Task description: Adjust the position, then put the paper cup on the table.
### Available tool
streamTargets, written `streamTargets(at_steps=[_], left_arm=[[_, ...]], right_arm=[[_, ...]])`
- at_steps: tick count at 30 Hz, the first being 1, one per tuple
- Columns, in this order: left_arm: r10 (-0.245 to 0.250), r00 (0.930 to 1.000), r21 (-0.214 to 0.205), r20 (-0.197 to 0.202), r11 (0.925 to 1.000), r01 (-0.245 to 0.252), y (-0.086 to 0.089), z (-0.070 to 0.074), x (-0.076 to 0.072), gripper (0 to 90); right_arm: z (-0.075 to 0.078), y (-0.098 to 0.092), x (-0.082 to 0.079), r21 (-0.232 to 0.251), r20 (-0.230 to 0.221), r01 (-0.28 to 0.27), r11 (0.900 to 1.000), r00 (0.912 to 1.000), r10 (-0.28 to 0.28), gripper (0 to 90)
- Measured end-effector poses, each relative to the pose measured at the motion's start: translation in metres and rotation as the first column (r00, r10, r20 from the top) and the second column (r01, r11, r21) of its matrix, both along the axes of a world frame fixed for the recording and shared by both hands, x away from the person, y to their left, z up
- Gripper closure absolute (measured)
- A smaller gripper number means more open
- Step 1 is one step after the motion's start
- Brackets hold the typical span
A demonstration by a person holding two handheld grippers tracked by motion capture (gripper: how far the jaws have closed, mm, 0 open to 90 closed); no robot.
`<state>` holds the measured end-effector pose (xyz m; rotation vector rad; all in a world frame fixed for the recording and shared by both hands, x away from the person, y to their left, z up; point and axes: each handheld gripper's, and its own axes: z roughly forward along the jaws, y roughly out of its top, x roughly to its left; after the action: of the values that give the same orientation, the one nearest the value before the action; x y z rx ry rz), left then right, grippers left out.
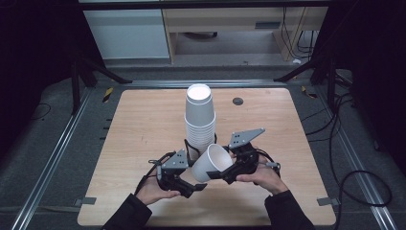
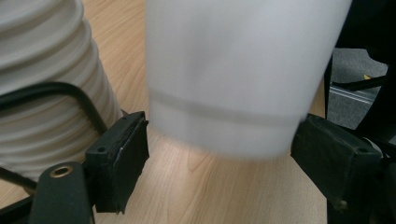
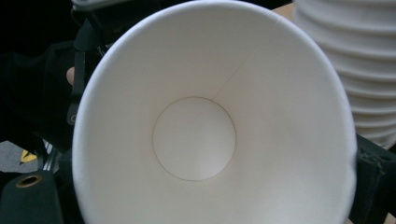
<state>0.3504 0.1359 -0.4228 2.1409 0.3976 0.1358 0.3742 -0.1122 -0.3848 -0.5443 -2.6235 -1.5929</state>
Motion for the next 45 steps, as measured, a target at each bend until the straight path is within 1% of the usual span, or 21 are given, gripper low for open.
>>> streamTargets(at_steps=[4, 10, 14, 16, 17, 18, 19, 20, 21, 22, 24, 26, 27, 28, 29, 32, 38, 40, 42, 44, 45], left_arm=[[0.04, 0.9992, 0.021, -0.001, 0.999, -0.04, 0.006, -0.001, 0.004, 17.5], [0.109, 0.994, 0.016, -0.011, 0.994, -0.109, 0.02, -0.002, 0.011, 17.5], [0.158, 0.9874, 0.01, -0.012, 0.9874, -0.158, 0.029, 0.0, 0.015, 17.6], [0.194, 0.981, 0.008, -0.008, 0.981, -0.194, 0.034, 0.001, 0.017, 17.3], [0.194, 0.981, 0.008, -0.008, 0.981, -0.194, 0.034, 0.001, 0.017, 17.3], [0.213, 0.9771, 0.009, -0.008, 0.9771, -0.213, 0.038, 0.001, 0.018, 17.4], [0.213, 0.9771, 0.009, -0.008, 0.9771, -0.213, 0.038, 0.001, 0.018, 17.4], [0.234, 0.9722, 0.012, -0.008, 0.9722, -0.234, 0.042, 0.0, 0.019, 17.5], [0.234, 0.9722, 0.012, -0.008, 0.9722, -0.234, 0.042, 0.0, 0.019, 17.5], [0.253, 0.9674, 0.014, -0.013, 0.9674, -0.253, 0.045, 0.0, 0.02, 17.5], [0.28, 0.96, 0.015, -0.018, 0.9601, -0.279, 0.049, -0.002, 0.022, 17.9], [0.294, 0.9558, 0.02, -0.015, 0.9558, -0.293, 0.05, -0.003, 0.023, 17.8], [0.304, 0.9524, 0.022, -0.015, 0.9524, -0.304, 0.051, -0.003, 0.023, 17.5], [0.311, 0.9502, 0.023, -0.018, 0.9503, -0.311, 0.052, -0.004, 0.024, 17.5], [0.323, 0.9462, 0.024, -0.02, 0.9462, -0.323, 0.053, -0.004, 0.024, 17.5], [0.362, 0.9318, 0.026, -0.03, 0.9322, -0.361, 0.06, -0.006, 0.027, 17.3], [0.427, 0.9038, 0.04, -0.027, 0.9039, -0.426, 0.074, -0.008, 0.029, 16.6], [0.443, 0.8961, 0.047, -0.03, 0.8961, -0.441, 0.078, -0.01, 0.03, 16.1], [0.463, 0.8861, 0.056, -0.026, 0.8857, -0.461, 0.082, -0.011, 0.031, 15.8], [0.482, 0.876, 0.063, -0.022, 0.8751, -0.48, 0.085, -0.013, 0.032, 15.4], [0.493, 0.8696, 0.068, -0.023, 0.8685, -0.491, 0.087, -0.014, 0.031, 15.0]], right_arm=[[0.011, -0.016, 0.001, 0.011, 0.027, 0.048, 0.9988, 0.9985, -0.048, 10.0], [0.016, -0.03, 0.001, -0.006, 0.038, 0.101, 0.9949, 0.9942, -0.1, 10.1], [0.017, -0.042, 0.003, -0.015, 0.04, 0.171, 0.9852, 0.9847, -0.17, 10.1], [0.018, -0.05, 0.005, -0.028, 0.043, 0.234, 0.9718, 0.9716, -0.233, 10.1], [0.018, -0.05, 0.005, -0.028, 0.043, 0.234, 0.9718, 0.9716, -0.233, 10.1], [0.019, -0.055, 0.006, -0.022, 0.048, 0.278, 0.9603, 0.9597, -0.277, 10.1], [0.019, -0.057, 0.006, -0.019, 0.054, 0.298, 0.9542, 0.9533, -0.297, 10.1], [0.02, -0.06, 0.007, -0.021, 0.055, 0.32, 0.9473, 0.9464, -0.318, 10.1], [0.02, -0.06, 0.007, -0.021, 0.055, 0.32, 0.9473, 0.9464, -0.318, 10.1], [0.02, -0.061, 0.007, -0.019, 0.061, 0.333, 0.9429, 0.9417, -0.331, 10.1], [0.022, -0.068, 0.009, -0.02, 0.078, 0.393, 0.9195, 0.9175, -0.39, 10.1], [0.022, -0.07, 0.01, -0.024, 0.078, 0.405, 0.9142, 0.9124, -0.402, 10.1], [0.021, -0.074, 0.013, -0.038, 0.099, 0.455, 0.8897, 0.8877, -0.45, 10.1], [0.021, -0.076, 0.015, -0.05, 0.11, 0.471, 0.8806, 0.879, -0.464, 10.1], [0.021, -0.076, 0.015, -0.05, 0.11, 0.471, 0.8806, 0.879, -0.464, 10.1], [0.019, -0.082, 0.021, -0.083, 0.133, 0.523, 0.8485, 0.8497, -0.51, 10.1], [0.019, -0.091, 0.03, -0.109, 0.137, 0.584, 0.8046, 0.8104, -0.57, 10.0], [0.021, -0.094, 0.033, -0.116, 0.149, 0.613, 0.7812, 0.7884, -0.597, 9.9], [0.023, -0.098, 0.036, -0.121, 0.147, 0.628, 0.7686, 0.7771, -0.612, 9.9], [0.026, -0.102, 0.04, -0.131, 0.158, 0.652, 0.7471, 0.7577, -0.633, 9.9], [0.027, -0.103, 0.041, -0.134, 0.159, 0.657, 0.7418, 0.753, -0.638, 9.9]])
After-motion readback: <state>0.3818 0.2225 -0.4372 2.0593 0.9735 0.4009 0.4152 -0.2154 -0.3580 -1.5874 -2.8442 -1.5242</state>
